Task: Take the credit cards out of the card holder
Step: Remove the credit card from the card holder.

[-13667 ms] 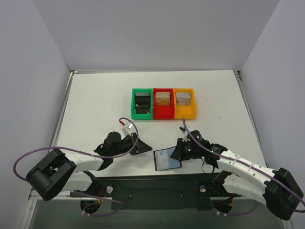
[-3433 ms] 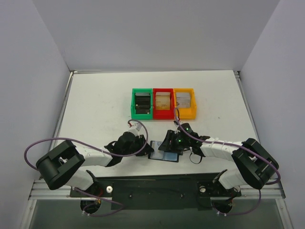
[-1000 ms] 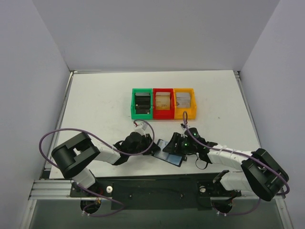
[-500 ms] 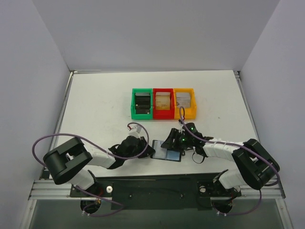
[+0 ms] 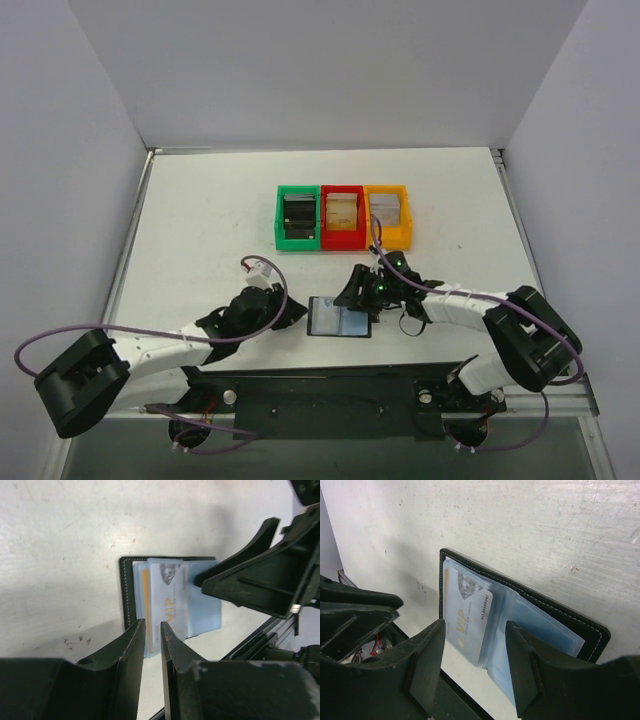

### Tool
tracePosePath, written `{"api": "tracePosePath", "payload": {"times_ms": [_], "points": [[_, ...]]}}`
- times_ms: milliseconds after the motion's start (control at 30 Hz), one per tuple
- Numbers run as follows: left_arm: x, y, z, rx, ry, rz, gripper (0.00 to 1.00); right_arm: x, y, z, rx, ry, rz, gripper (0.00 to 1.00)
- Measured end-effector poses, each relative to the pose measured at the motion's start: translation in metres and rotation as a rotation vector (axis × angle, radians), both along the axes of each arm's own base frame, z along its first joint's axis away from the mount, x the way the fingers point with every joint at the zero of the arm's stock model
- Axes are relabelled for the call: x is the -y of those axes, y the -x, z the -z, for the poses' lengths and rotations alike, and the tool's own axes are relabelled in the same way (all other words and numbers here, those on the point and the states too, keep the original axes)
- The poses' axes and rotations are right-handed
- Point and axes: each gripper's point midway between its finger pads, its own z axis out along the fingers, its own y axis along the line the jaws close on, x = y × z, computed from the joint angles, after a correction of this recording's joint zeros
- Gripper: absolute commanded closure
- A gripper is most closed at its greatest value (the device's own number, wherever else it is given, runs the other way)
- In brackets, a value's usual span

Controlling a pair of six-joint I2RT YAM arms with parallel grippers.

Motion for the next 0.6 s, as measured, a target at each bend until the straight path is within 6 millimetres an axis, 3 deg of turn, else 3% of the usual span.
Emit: {"api": "tracePosePath", "payload": {"times_ms": [167,467,600], "points": [[-0.002,-0.008,-0.023,0.062,0.031,-0.006,0.69,0.000,-0.001,-0.005,0.013,-0.009,-0.001,0.50],[0.024,0.002,0.011,-0.042,0.004,0.117,0.69,-0.001,0.000,-0.014,0.030,-0.022,-0.004,0.46],[0.030,0.004,0.014,-0.053,0.025,0.144,0.69,-0.004,0.002,-0.016,0.037,-0.027,-0.013,0.46]]}}
